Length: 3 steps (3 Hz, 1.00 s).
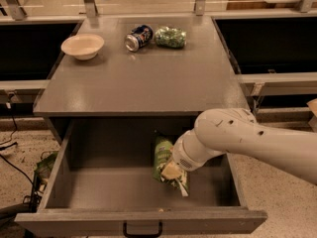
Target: Place green jalapeno chip bag into top drawer
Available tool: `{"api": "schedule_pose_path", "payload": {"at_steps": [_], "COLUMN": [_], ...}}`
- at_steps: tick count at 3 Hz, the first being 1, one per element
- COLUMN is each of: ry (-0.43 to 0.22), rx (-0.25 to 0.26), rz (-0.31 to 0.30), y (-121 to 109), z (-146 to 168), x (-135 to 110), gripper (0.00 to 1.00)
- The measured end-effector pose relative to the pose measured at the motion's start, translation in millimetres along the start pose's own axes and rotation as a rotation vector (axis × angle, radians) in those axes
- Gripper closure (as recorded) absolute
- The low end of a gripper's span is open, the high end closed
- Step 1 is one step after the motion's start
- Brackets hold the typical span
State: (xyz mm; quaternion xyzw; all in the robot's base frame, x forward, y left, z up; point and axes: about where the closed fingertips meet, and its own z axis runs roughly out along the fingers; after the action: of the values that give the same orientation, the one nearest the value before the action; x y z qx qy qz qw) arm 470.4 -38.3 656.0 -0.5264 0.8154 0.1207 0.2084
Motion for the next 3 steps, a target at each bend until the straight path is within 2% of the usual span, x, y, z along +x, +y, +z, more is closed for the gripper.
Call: {"api": "schedule_pose_path", "payload": {"at_steps": [1,2,3], "ry": [0.0,0.006,0.024], "rx": [0.0,-0.026,-0.074], "rz": [0.0,0.019,0.042], "y": [0.0,3.5,9.2], "z": [0.0,16.1,38.0], "x": [0.0,8.7,20.7], "gripper": [1.0,1.0,1.0]}}
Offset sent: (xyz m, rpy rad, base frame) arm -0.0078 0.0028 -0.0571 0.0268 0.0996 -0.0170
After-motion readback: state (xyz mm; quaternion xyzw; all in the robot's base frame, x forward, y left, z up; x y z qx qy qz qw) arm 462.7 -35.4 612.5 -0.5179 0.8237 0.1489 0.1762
